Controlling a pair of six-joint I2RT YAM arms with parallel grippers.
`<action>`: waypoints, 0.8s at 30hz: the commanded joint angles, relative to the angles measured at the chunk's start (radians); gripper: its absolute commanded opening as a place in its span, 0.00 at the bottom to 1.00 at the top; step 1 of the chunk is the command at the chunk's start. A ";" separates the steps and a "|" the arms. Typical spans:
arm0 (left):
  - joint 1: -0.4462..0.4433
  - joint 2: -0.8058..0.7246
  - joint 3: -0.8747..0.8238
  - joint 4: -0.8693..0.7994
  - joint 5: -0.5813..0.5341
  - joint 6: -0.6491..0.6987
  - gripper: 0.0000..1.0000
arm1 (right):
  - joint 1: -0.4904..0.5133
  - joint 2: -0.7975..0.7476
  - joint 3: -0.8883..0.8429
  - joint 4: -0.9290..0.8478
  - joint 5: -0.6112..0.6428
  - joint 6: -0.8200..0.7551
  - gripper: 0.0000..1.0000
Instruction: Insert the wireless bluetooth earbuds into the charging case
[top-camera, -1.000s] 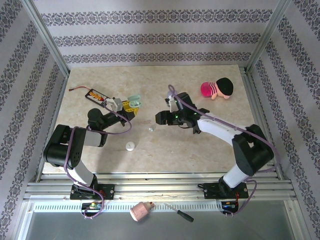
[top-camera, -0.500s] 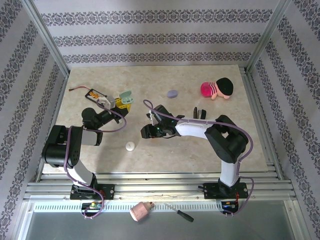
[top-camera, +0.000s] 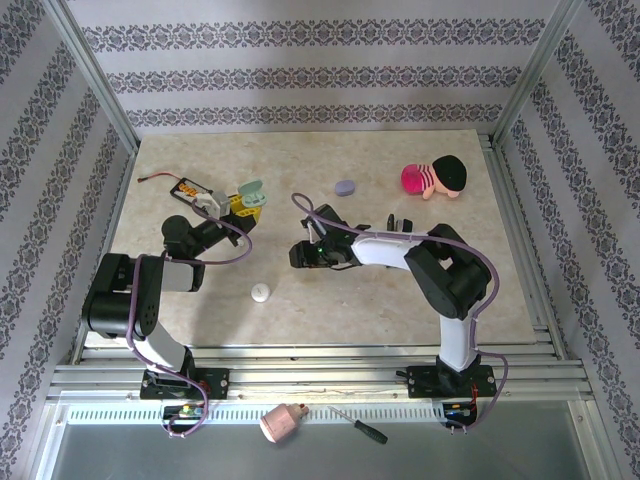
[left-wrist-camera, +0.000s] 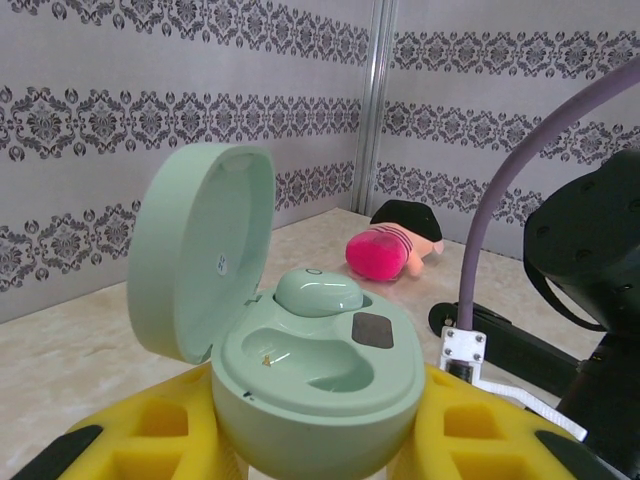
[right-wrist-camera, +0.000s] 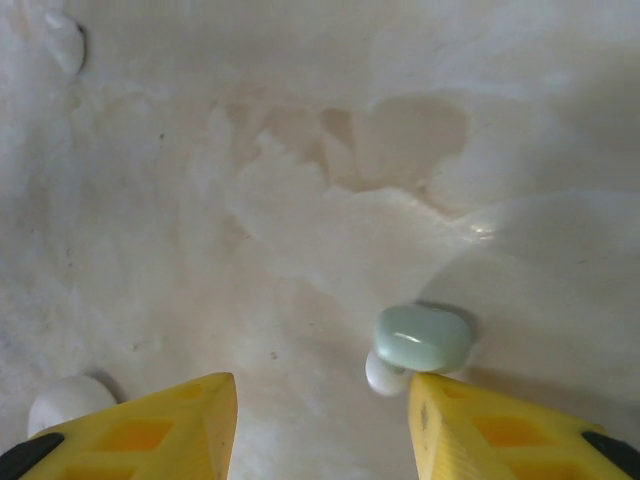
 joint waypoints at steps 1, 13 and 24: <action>0.012 -0.021 -0.010 0.049 0.006 -0.008 0.32 | -0.016 0.005 0.024 -0.016 0.040 -0.024 0.49; 0.012 -0.024 -0.014 0.048 0.000 -0.005 0.32 | -0.043 0.060 0.114 -0.051 0.020 -0.060 0.48; 0.020 -0.019 -0.014 0.049 0.000 -0.005 0.32 | -0.014 -0.007 0.022 -0.069 0.077 -0.018 0.48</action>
